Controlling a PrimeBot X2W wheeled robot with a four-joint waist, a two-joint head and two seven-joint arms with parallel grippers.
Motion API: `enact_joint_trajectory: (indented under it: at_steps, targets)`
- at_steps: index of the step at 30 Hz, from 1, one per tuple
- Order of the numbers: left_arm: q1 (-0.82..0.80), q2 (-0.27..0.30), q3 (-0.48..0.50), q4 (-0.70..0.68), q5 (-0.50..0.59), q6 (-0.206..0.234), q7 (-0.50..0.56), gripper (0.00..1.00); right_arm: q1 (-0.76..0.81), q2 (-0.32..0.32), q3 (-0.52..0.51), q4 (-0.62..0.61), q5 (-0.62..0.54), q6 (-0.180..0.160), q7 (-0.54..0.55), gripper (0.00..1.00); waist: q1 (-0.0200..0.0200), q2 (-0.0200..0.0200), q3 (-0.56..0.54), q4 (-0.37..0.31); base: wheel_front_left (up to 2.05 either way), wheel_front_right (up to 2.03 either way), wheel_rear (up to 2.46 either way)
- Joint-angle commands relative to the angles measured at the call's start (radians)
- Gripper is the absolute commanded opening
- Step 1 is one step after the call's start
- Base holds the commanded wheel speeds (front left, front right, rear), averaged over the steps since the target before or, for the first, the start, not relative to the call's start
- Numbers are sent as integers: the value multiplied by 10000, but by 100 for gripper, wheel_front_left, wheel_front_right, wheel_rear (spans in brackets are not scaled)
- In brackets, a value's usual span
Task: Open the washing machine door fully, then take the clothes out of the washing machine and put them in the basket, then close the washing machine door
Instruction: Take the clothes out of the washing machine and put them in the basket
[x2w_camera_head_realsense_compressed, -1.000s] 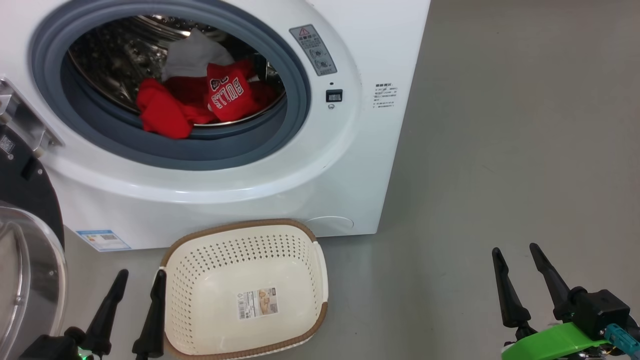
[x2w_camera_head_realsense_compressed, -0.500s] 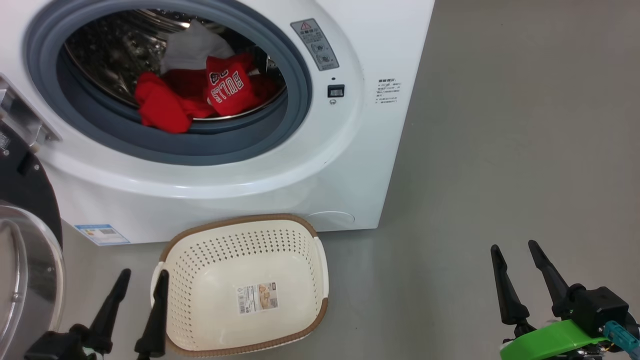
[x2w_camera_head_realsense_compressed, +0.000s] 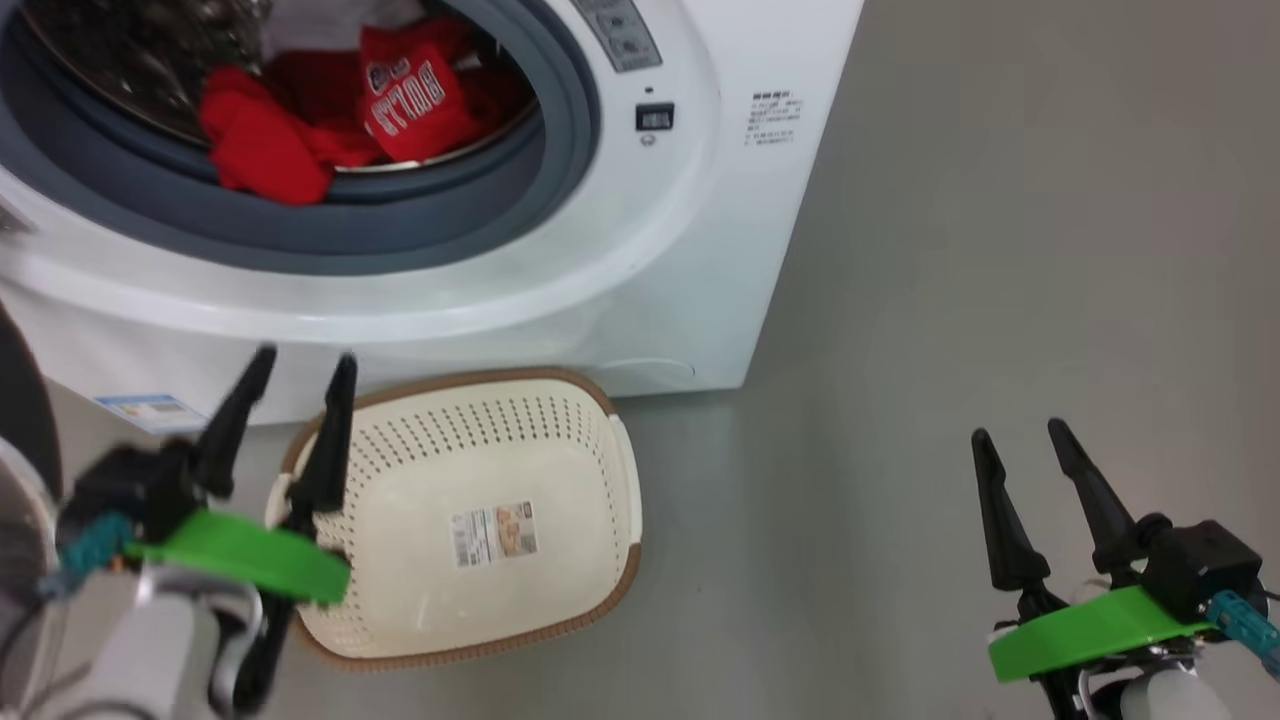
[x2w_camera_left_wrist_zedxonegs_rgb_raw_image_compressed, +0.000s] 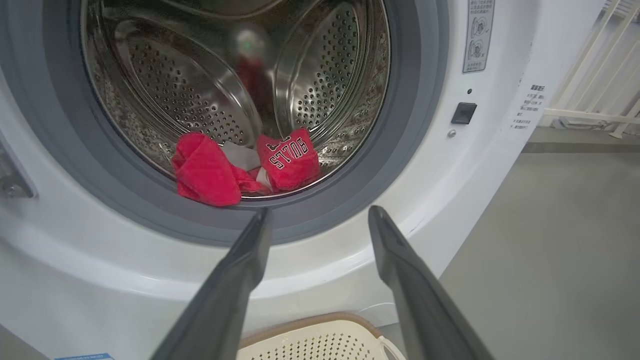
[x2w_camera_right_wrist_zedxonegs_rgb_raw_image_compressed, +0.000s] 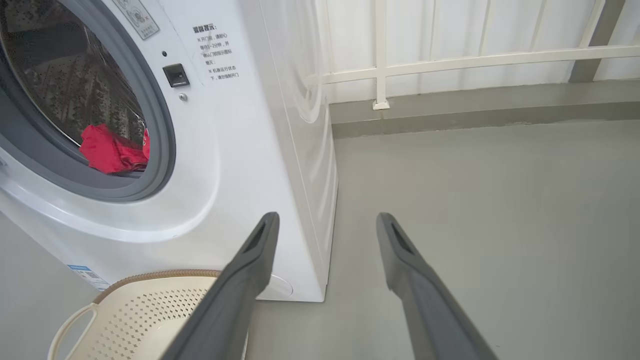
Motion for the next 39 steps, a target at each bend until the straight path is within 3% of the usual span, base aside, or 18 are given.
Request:
enact_joint_trajectory:
  at_steps: [1, 8, 21, 29, 39]
  targets:
    - [-783, 505, 165, 66, -32, 15, -49, 100, -341, -98, 252, -291, 37, 73, -90, 100, 0, -1, 769, -246, 0, 0, 0]
    - [-3639, 1032, -642, 1736, -446, 15, -49, 100, -976, -98, 328, -509, 209, 73, -90, 100, 0, -1, 2147, -588, 0, 0, 0]
    - [-7345, 1640, -2303, 4592, -945, 15, -49, 100, -1808, -98, 555, -721, 370, 73, -90, 100, 0, -1, 3624, -989, 0, 0, 0]
    - [-8618, 2099, -3185, 5528, -1490, 15, -49, 100, -1910, -98, 772, -818, 475, 73, -90, 100, 0, -1, 4026, -1393, 0, 0, 0]
    - [-9551, 2543, -3484, 5748, -1823, 15, -49, 100, -1901, -98, 969, -964, 614, 73, -90, 100, 0, -1, 4283, -1747, 0, 0, 0]
